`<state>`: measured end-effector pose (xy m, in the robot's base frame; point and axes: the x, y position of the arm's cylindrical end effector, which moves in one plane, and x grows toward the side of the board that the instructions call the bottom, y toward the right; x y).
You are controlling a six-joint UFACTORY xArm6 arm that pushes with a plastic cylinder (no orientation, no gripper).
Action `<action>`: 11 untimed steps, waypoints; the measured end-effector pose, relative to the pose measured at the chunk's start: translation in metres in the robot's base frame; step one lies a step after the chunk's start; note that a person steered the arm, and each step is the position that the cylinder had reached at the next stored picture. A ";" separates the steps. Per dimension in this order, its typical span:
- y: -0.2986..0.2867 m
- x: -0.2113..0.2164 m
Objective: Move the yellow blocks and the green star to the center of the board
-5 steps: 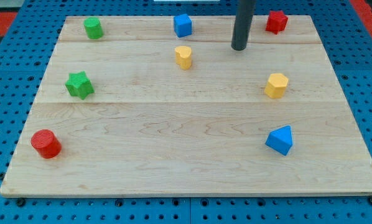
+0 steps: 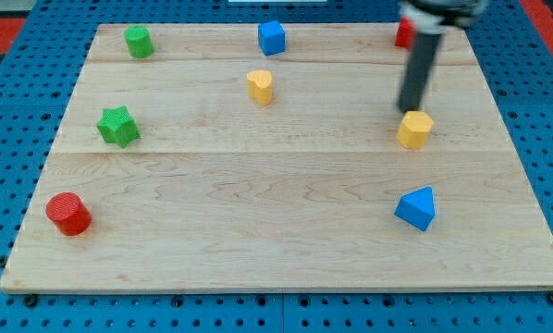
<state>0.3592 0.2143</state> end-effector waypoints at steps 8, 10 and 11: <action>-0.381 0.047; -0.139 0.061; -0.124 0.108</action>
